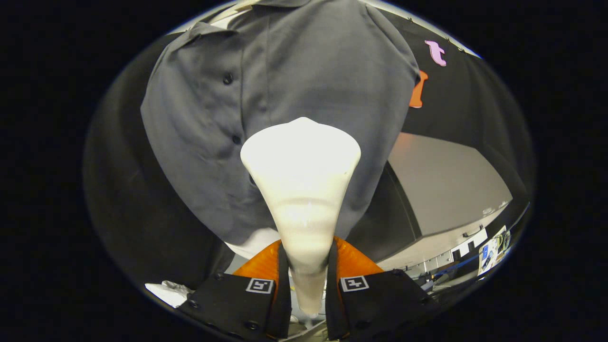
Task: Iron the clothes twice with a garment steamer, once on the left side and once on the right side.
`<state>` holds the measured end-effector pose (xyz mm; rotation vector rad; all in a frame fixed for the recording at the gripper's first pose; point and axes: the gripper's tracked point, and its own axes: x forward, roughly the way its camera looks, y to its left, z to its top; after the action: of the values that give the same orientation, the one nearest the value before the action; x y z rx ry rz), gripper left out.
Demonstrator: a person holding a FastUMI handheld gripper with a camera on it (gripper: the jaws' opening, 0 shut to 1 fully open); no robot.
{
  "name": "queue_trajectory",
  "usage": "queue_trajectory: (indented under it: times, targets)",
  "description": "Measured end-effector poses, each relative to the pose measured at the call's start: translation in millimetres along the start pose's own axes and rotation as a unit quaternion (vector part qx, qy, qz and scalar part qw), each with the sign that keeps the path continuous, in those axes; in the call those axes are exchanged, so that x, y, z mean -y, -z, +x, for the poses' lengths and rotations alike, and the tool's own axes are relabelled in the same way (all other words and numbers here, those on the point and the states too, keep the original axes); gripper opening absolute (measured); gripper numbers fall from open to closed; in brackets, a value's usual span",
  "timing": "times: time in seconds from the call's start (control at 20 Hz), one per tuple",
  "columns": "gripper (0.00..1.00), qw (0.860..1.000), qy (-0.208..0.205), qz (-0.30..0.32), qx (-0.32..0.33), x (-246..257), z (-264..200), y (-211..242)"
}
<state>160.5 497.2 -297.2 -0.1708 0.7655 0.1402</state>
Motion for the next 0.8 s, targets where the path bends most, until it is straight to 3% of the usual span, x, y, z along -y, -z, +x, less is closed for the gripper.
queue_trajectory:
  times: [0.4, 0.8]
  targets:
    - [0.37, 0.996, -0.023, -0.029, 0.077, -60, -54, -99]
    - [0.37, 0.990, -0.033, -0.059, 0.124, -112, -81, -156]
